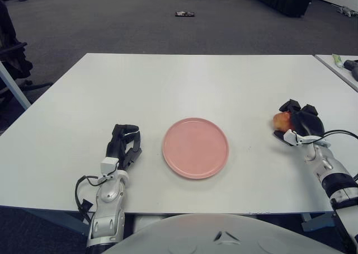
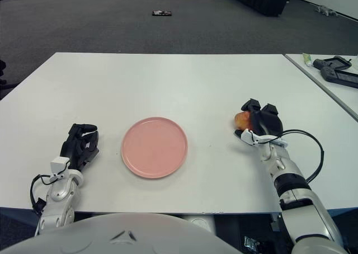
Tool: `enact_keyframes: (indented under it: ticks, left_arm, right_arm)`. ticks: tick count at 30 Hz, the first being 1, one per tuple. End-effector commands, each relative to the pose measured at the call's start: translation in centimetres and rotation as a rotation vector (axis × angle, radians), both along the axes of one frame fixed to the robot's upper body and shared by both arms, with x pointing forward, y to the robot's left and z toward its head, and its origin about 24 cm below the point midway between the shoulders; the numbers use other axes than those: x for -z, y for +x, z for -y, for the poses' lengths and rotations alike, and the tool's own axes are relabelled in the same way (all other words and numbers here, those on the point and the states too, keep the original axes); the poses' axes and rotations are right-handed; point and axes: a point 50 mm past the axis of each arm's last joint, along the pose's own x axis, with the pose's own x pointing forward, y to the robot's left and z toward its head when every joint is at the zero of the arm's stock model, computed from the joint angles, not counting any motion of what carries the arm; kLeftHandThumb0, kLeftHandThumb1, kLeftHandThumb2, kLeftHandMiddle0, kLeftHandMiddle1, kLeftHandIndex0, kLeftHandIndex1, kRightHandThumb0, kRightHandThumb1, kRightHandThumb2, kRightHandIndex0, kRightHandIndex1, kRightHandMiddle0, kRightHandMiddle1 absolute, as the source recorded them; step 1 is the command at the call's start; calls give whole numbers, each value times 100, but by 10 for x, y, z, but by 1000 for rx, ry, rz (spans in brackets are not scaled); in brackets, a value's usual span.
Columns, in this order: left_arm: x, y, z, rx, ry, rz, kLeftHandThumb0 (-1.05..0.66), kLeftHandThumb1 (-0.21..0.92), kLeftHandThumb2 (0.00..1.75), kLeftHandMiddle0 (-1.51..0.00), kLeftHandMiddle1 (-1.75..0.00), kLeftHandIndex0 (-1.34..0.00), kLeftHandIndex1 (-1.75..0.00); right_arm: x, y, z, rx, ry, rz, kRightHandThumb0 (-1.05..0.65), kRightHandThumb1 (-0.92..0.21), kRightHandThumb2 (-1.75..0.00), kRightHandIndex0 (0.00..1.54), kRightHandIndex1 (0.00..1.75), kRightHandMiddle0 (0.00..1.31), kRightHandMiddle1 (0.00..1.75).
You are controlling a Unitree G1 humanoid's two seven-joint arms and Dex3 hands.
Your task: Put the apple into the plate.
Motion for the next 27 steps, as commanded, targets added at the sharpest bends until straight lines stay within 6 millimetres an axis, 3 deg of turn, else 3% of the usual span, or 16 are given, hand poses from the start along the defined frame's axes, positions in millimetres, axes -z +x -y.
enact_keyframes:
  ticks: [1, 17, 27]
  left_arm:
    - [8, -4, -3, -7, 10, -73, -34, 92, 53, -42, -127, -19, -175]
    - [7, -2, -3, -18, 0, -75, -35, 92, 53, -42, -133, -20, -175]
    - [7, 0, -2, -15, -2, -68, -35, 92, 53, -40, -135, -20, -175]
  right_arm:
    - [-8, 3, -3, 1, 63, 39, -50, -24, -141, 128, 175, 67, 175]
    - [-23, -2, -16, -41, 182, 133, -49, -27, -138, 127, 175, 65, 175]
    - [-64, 0, -39, -125, 228, 257, -49, -27, -138, 127, 175, 65, 175]
